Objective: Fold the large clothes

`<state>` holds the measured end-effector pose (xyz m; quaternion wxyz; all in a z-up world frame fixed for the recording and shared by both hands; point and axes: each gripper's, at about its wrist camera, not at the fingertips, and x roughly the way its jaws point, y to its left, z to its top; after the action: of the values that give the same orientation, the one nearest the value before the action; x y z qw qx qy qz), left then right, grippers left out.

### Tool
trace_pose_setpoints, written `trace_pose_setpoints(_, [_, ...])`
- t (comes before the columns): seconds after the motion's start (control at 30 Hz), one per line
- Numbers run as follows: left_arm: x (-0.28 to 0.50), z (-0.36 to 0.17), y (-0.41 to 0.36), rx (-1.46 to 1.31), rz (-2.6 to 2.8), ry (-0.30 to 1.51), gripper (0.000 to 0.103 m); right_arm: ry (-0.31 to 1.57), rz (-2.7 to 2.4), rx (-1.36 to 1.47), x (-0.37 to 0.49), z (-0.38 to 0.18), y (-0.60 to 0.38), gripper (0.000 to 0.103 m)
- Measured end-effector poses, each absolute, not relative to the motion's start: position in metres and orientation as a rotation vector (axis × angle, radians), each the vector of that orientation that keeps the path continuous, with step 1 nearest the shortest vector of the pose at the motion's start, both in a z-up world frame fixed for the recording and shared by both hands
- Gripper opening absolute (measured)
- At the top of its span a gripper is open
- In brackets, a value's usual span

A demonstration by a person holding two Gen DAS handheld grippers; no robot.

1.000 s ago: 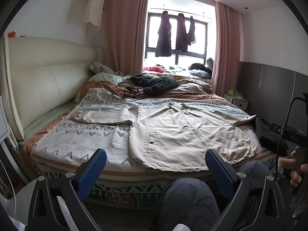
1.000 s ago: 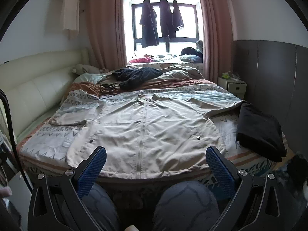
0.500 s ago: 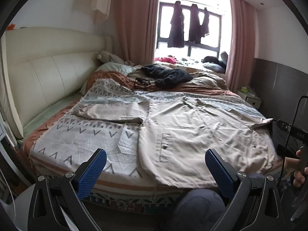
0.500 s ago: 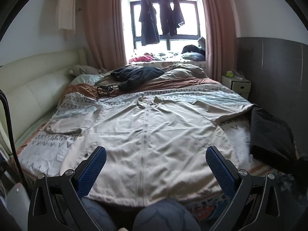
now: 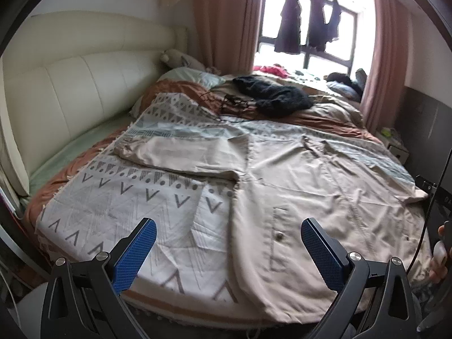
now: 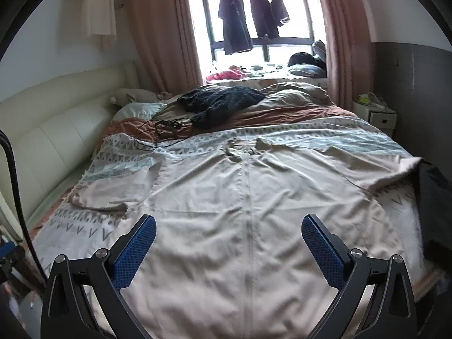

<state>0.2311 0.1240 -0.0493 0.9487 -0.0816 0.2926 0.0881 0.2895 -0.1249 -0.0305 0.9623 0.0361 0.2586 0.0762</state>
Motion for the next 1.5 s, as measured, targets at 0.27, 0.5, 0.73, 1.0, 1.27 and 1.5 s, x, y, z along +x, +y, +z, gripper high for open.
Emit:
trace_pose_setpoints(0.27, [0.283,-0.057,0.161,-0.193,0.220,0.640,0.098,0.548,0.192,0.122,0.357,-0.047,-0.097,0.103])
trace_pose_setpoints(0.5, [0.326,-0.070,0.200,-0.229,0.269,0.685,0.088,0.584,0.252,0.118,0.409,-0.067,-0.063,0.102])
trace_pose_setpoints(0.73, [0.373,-0.095,0.254,-0.277,0.327,0.741,0.079,0.596,0.302,0.060,0.447,-0.091,-0.025,0.099])
trace_pose_setpoints(1.0, [0.428,-0.136,0.316,-0.325,0.382,0.825,0.065,0.692,0.316,-0.026,0.491,-0.127,0.000,0.090])
trace_pose_setpoints(1.27, [0.477,-0.172,0.377,-0.472,0.393,0.856,0.055,0.808,0.279,-0.002,0.531,-0.154,0.002,0.072])
trace_pose_setpoints(1.5, [0.514,-0.205,0.421,-0.557,0.429,0.867,0.051,0.904,0.226,-0.019,0.551,-0.177,-0.001,0.053])
